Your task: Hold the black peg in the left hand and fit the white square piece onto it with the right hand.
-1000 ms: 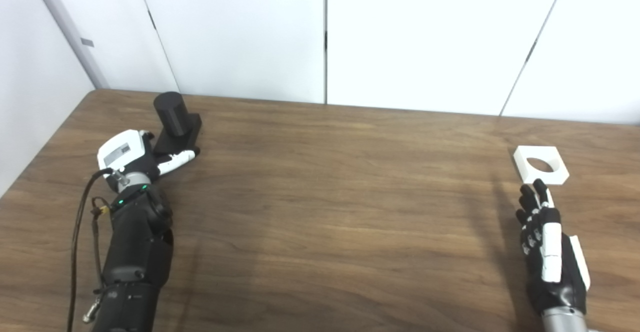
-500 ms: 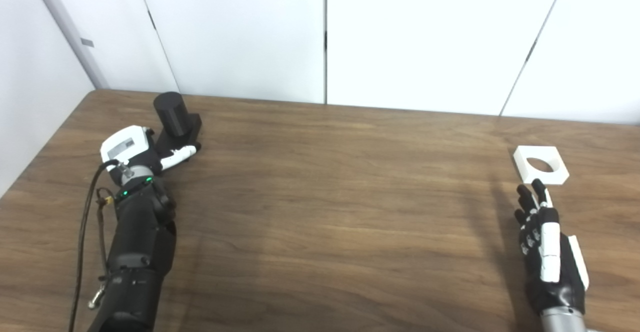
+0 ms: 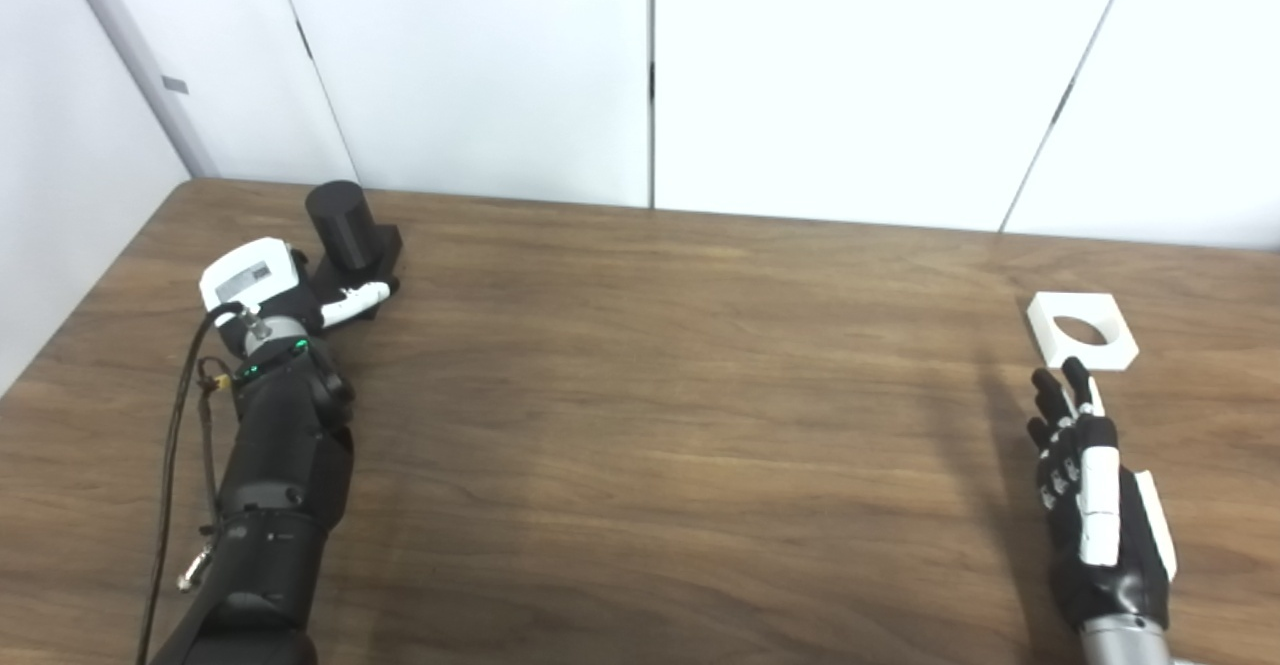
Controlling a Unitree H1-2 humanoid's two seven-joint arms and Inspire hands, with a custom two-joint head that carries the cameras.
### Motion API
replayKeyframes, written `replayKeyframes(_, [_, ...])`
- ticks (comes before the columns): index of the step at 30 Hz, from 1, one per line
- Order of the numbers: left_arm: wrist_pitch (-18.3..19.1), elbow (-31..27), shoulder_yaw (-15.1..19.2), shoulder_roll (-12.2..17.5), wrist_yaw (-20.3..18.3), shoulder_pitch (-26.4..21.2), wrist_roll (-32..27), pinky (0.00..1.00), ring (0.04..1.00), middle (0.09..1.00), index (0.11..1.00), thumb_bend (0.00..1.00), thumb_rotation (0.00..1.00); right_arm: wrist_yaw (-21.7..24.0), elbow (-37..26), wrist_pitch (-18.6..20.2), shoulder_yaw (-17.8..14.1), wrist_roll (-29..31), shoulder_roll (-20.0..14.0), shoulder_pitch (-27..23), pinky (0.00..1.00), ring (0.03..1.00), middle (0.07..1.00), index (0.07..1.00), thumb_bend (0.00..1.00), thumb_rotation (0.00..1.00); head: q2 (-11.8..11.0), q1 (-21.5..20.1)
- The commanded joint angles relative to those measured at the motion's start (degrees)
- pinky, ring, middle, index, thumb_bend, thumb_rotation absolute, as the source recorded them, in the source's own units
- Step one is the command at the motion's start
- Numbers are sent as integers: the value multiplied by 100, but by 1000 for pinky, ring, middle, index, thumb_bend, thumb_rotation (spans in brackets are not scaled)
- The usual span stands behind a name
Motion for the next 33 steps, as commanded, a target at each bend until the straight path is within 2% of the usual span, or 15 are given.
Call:
replayKeyframes(1, [5, 6, -40, 96, -46, -219, 70, 733, 839, 859, 822, 837, 700, 31, -89, -234, 37, 58, -77, 564, 1000, 994, 957, 1000, 588, 1000, 3, 3])
replayKeyframes(8, [4, -6, -154, 131, -153, -203, 206, 680, 805, 834, 794, 831, 684, 83, -59, -324, 53, 89, -110, 562, 1000, 993, 954, 1000, 586, 1000, 3, 3])
replayKeyframes(15, [4, -16, -273, 118, -254, -183, 555, 733, 838, 845, 794, 844, 696, 61, -34, -337, 45, 98, -99, 560, 1000, 982, 946, 1000, 569, 998, 17, 3])
replayKeyframes(17, [4, 9, -369, 134, -223, -171, 723, 716, 826, 833, 782, 848, 695, 63, -44, -327, 50, 97, -101, 562, 1000, 978, 941, 1000, 575, 992, 17, 3])
replayKeyframes(19, [5, 15, -415, 124, -200, -157, 817, 738, 841, 836, 780, 834, 641, 67, -48, -347, 66, 54, -118, 563, 1000, 983, 946, 1000, 578, 999, 17, 3])
replayKeyframes(25, [4, 18, -516, 129, -274, -132, 936, 786, 860, 851, 789, 801, 615, 80, -67, -324, 76, 67, -122, 581, 1000, 983, 946, 1000, 564, 1000, 32, -10])
replayKeyframes(28, [4, 70, -548, 140, -200, -140, 894, 778, 851, 842, 780, 788, 594, 95, -81, -320, 93, 61, -132, 581, 1000, 984, 950, 1000, 565, 1000, 32, -10])
replayKeyframes(33, [4, 86, -610, 167, 25, -115, 661, 755, 834, 823, 724, 745, 499, 132, -78, -288, 100, 135, -144, 578, 1000, 984, 959, 1000, 567, 1000, 36, -22])
